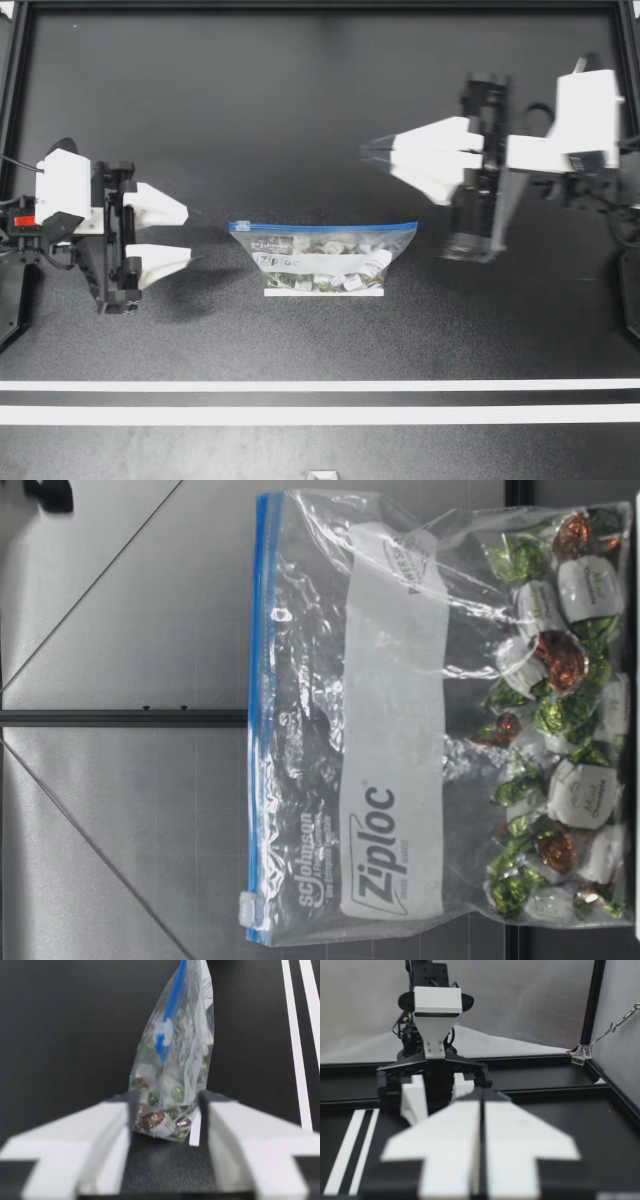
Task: Slide open the ziploc bag.
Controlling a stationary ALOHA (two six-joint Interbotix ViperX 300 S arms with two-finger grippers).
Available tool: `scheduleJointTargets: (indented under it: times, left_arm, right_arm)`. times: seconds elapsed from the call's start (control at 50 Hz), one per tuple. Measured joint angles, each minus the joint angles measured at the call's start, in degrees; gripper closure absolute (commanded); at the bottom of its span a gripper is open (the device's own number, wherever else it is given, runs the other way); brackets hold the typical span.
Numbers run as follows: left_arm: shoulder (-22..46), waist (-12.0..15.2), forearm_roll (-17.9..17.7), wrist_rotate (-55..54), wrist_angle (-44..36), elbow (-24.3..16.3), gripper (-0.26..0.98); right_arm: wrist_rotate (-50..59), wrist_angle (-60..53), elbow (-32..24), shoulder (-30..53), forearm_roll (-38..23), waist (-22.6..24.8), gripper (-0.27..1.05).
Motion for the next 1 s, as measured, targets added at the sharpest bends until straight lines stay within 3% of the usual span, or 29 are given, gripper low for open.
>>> scheduleJointTargets:
  times: [0.14, 0.22, 0.48, 0.86, 1.0]
  left_arm:
    - [3.08, 0.0, -1.32, -0.09, -5.36, 0.0, 0.25]
    - [5.19, 0.0, -1.49, -0.62, -7.29, -0.35, 0.25]
    - [8.61, 0.0, -1.49, -3.16, -11.43, -1.32, 0.25]
    - [12.13, -0.26, -1.49, -3.16, -11.95, -3.25, 0.27]
    - [13.01, -0.53, -1.49, -3.25, -12.04, -3.96, 0.4]
  right_arm:
    - [0.0, 0.0, -5.1, 5.98, -0.53, -0.18, 0.39]
    - [0.0, 0.09, -8.0, 9.32, -0.53, -0.18, 0.34]
    - [0.0, 4.22, -15.56, 17.58, -1.93, -0.18, 0.33]
    - [0.09, 10.63, -19.69, 22.32, -4.66, 0.7, 0.33]
    - [0.09, 11.43, -19.78, 22.85, -4.75, 1.32, 0.33]
